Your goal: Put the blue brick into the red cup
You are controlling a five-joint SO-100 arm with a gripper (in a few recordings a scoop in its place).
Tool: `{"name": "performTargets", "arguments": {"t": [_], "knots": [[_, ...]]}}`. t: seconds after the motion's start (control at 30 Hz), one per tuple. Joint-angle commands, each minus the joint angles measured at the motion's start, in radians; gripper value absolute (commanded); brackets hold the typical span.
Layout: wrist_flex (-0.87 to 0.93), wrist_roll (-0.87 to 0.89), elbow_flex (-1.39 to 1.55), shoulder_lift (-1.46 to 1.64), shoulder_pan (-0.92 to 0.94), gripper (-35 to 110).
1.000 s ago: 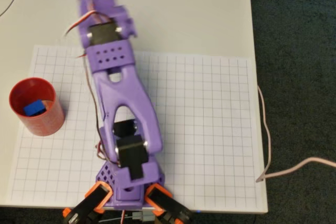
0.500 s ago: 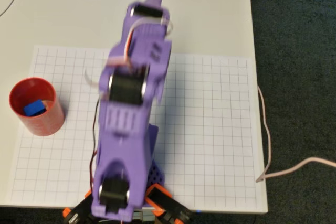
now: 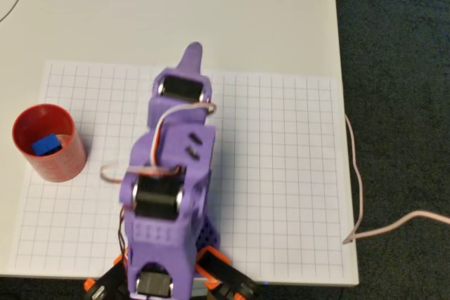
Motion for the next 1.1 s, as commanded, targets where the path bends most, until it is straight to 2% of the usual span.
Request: {"name": "performTargets", "arguments": {"t": [0.0,0.4,0.5,1.07], "knots": [[-0.069,0.018,0.307,0.000,0.005,0],[-0.114,0.072,0.762,-0.002,-0.061,0],[-0.069,0.087,0.753,-0.002,-0.069,0],[-0.069,0.058,0.753,-0.002,-0.092,0]]}}
